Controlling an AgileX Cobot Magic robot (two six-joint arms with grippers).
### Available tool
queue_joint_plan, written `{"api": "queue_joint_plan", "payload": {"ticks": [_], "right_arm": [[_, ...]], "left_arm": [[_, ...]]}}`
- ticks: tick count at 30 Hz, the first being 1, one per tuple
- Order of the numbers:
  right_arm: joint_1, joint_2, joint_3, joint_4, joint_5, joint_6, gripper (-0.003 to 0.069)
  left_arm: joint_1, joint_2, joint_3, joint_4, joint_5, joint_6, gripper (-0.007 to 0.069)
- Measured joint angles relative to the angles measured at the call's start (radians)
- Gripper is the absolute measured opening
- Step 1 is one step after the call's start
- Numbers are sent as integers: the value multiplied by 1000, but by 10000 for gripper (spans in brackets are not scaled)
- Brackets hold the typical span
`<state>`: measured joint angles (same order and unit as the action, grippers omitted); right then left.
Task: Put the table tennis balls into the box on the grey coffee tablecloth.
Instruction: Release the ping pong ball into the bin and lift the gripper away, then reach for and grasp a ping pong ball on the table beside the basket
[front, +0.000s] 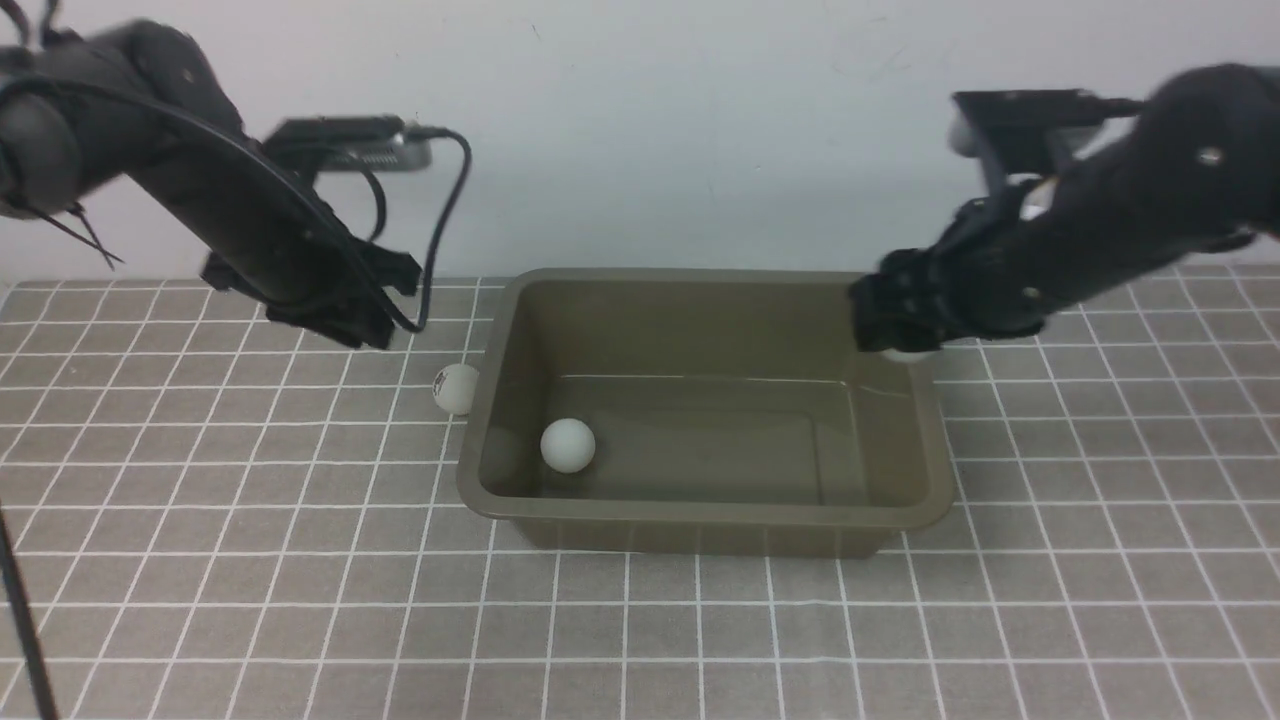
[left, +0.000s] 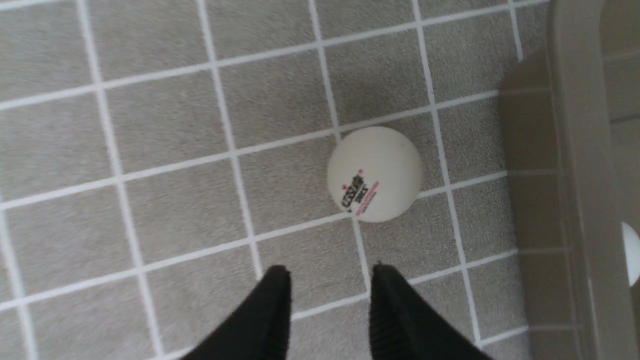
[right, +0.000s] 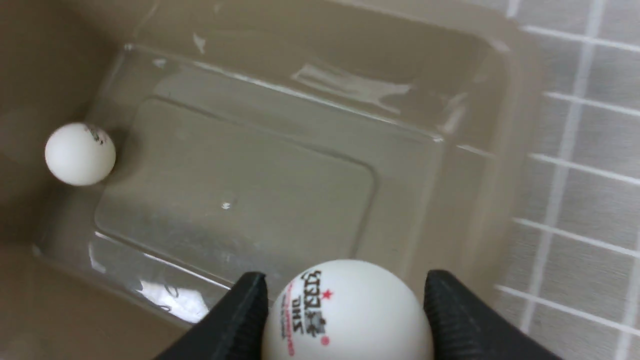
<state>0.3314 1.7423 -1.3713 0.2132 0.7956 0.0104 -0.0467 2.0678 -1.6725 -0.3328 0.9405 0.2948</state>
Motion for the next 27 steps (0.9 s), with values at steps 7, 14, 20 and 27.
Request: {"api": "queue_joint_plan", "payload": {"ticks": [7, 14, 20, 27], "right_arm": [[7, 73, -169, -4, 195, 1, 647], [7, -29, -193, -34, 265, 0, 657], [7, -205, -195, -75, 293, 1, 501], [7, -501, -186, -160, 415, 71, 216]], "left_arm": [[-16, 81, 0, -40, -79, 11, 573], [-40, 132, 0, -61, -176, 12, 617], [-42, 161, -4, -44, -169, 12, 347], [-34, 65, -112, 122, 12, -78, 352]]}}
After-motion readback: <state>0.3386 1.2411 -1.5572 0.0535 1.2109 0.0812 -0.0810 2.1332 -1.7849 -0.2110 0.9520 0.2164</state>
